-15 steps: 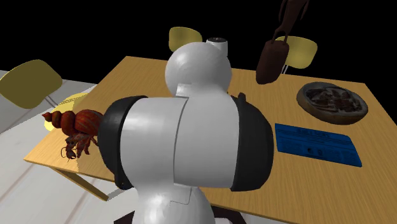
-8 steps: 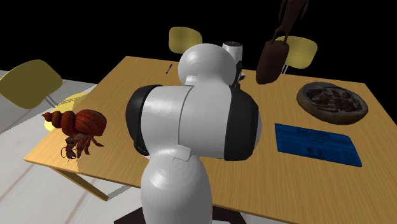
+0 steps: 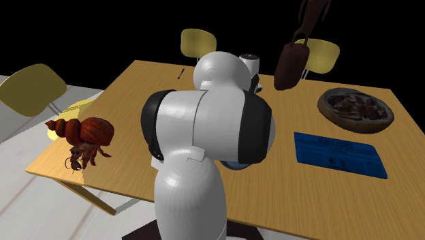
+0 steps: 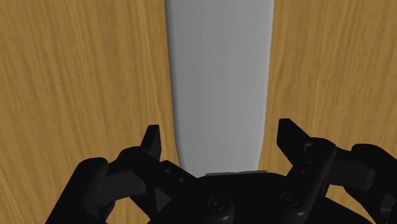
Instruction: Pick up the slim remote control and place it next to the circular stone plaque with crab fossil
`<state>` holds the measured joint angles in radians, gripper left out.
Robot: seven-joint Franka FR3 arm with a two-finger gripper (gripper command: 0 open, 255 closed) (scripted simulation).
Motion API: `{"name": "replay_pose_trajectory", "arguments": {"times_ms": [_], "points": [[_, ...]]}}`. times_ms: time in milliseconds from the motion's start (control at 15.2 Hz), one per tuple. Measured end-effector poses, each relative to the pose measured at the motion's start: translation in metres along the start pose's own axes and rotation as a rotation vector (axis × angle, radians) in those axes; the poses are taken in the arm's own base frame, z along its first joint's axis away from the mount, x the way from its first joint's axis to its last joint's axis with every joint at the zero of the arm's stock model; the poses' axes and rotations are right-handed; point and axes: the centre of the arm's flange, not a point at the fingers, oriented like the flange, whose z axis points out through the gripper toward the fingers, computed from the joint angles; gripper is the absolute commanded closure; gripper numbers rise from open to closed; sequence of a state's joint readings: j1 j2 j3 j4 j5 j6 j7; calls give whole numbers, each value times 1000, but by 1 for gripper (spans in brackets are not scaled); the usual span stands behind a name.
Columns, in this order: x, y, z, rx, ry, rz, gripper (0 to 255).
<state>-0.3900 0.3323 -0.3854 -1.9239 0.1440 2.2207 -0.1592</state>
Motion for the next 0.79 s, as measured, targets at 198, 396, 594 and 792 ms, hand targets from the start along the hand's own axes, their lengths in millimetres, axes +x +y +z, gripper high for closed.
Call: {"name": "replay_pose_trajectory", "arguments": {"times_ms": [198, 396, 594, 792], "points": [[0, 0, 2, 0, 0, 0, 0], [1, 0, 2, 0, 0, 0, 0], [1, 0, 2, 0, 1, 0, 255], [0, 0, 2, 0, 0, 0, 255]]}}
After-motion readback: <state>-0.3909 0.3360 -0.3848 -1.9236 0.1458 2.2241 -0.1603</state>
